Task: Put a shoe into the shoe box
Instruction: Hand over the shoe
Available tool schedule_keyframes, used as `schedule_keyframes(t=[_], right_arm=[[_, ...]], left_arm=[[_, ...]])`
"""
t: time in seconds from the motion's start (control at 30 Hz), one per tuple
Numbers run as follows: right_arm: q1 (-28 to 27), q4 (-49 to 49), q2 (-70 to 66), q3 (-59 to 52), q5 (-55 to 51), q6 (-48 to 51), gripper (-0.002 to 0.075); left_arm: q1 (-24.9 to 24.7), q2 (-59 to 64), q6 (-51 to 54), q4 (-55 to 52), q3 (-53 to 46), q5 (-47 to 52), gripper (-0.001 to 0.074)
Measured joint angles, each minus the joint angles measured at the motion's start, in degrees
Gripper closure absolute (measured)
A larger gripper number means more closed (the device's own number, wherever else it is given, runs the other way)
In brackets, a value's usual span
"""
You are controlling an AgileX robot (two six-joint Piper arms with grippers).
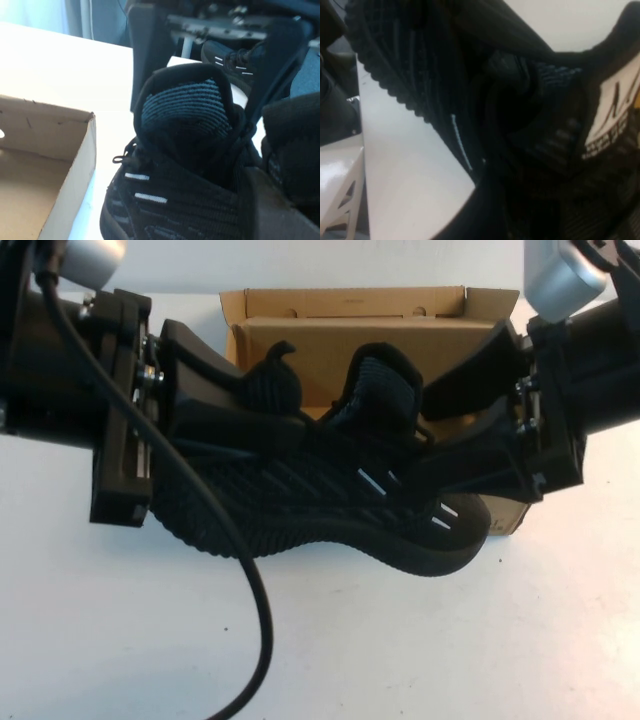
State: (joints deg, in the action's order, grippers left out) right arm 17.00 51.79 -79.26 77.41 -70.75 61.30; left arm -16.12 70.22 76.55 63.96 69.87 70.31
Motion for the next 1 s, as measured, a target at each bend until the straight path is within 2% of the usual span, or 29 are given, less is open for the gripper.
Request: schedule_keyframes(t=[0.5, 0.6, 0.67, 0.73, 0.83, 0.87, 0.93, 1.0], right_arm=[[0.9, 7.5, -3.3, 0.0, 0.2, 6.1, 0.0102], [2.6, 7.6, -3.3, 0.0, 0.2, 6.1, 0.0134], [4.0, 6.8, -3.3, 0.0, 0.6, 5.8, 0.0212], [5.0, 5.2, -3.3, 0.0, 0.8, 5.2, 0.0330], [5.8, 2.5, -3.3, 0.0, 1.1, 4.7, 0.0574], [6.0, 2.1, -3.3, 0.0, 1.0, 4.7, 0.0624], [6.2, 1.8, -3.3, 0.0, 1.0, 4.5, 0.0674], [6.2, 1.8, -3.3, 0.0, 1.0, 4.5, 0.0693]], left_arm=[[0.0, -0.2, -0.7, -0.2, 0.0, 0.0, 0.0672], [0.0, -0.2, -0.7, -0.2, 0.0, 0.0, 0.0672], [0.0, -0.2, -0.7, -0.2, 0.0, 0.3, 0.0672], [0.0, -0.2, -0.7, -0.4, 0.0, 0.7, 0.0672], [0.0, -0.2, -0.7, -0.5, 0.0, 1.1, 0.0672], [0.0, -0.2, -0.7, -0.5, 0.0, 1.1, 0.0672], [0.0, -0.2, -0.7, -0.6, 0.0, 1.1, 0.0672], [0.0, -0.2, -0.7, -0.6, 0.0, 1.1, 0.0672]])
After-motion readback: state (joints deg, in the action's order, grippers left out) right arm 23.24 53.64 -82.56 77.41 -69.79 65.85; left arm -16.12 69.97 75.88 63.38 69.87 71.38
